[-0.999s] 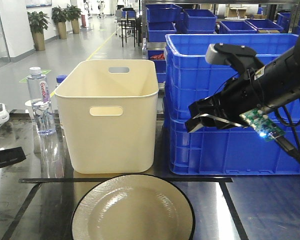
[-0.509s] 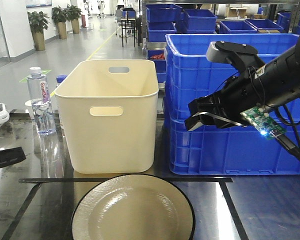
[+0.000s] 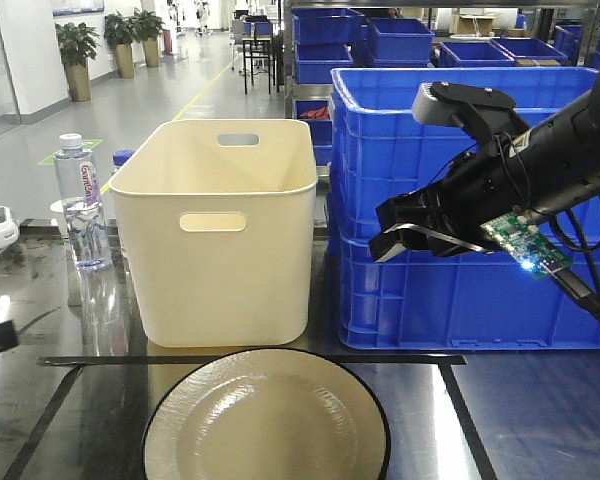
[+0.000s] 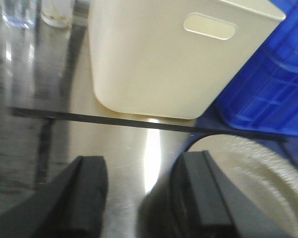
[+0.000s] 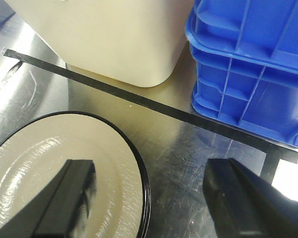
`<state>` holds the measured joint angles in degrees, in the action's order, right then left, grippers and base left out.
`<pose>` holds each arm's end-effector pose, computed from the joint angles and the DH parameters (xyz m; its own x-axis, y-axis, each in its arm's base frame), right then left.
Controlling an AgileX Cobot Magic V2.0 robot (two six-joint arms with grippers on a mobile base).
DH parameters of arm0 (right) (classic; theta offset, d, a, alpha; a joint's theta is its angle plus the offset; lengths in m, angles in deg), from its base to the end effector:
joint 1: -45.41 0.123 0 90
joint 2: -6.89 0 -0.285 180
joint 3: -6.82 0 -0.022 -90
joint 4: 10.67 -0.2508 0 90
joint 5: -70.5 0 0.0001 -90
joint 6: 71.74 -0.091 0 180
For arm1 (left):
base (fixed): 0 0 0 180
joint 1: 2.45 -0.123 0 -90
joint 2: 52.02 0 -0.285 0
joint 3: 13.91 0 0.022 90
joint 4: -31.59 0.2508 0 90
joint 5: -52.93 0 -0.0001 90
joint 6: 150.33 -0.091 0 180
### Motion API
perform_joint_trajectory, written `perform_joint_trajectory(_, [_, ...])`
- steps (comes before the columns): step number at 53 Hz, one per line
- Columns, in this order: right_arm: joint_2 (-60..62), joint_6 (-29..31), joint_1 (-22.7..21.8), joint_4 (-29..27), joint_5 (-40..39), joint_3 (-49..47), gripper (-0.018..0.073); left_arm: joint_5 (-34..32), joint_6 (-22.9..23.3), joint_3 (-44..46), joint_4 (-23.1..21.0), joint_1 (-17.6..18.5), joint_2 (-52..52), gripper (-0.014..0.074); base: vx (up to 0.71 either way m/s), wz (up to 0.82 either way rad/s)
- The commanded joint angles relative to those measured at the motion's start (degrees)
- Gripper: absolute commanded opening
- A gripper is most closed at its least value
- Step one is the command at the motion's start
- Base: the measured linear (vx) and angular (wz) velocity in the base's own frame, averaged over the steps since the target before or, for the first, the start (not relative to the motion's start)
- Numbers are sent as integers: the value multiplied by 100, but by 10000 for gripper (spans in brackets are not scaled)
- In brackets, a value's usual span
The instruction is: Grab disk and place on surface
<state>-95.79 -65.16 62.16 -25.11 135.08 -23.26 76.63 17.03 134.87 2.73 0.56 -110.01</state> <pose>0.3353 0.1223 0.4327 -0.6921 -0.2131 -0.6896 -0.4327 0.8873 0.1600 0.1819 -0.0273 0.3592 -0.3920 -0.2193 -0.8934 0.1418 0.9451 -0.2942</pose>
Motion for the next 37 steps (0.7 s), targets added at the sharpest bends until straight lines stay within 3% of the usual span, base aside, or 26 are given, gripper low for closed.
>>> perform_joint_trajectory(1, [255, 27, -18, -95, -431, -184, 522, -1027, 523, -307, 1023, 238, 578, 305, 0, 0])
perform_joint_trajectory(7, [255, 27, -18, -95, -431, -184, 522, -2134, 979, -1495, 1807, 341, 1526, 171, 0, 0])
perform_joint_trajectory(15, [255, 27, -18, -95, -431, -184, 522, -2935, 1021, -2904, 1883, 202, 2978, -4, 0, 0])
perform_joint_trajectory(22, [255, 27, -18, -95, -431, -184, 522, -2968, 1021, -3964, 2303, -5, 4159, -11, 0, 0])
perform_joint_trajectory(27, [255, 27, -18, -95, -431, -184, 522, -2968, 1112, -4605, 2316, -137, 4864, -9, 0, 0])
perform_joint_trajectory(37, [255, 27, -18, -134, -394, -184, 522, -2139, 1299, -4666, 2315, -388, 5091, -8, 0, 0])
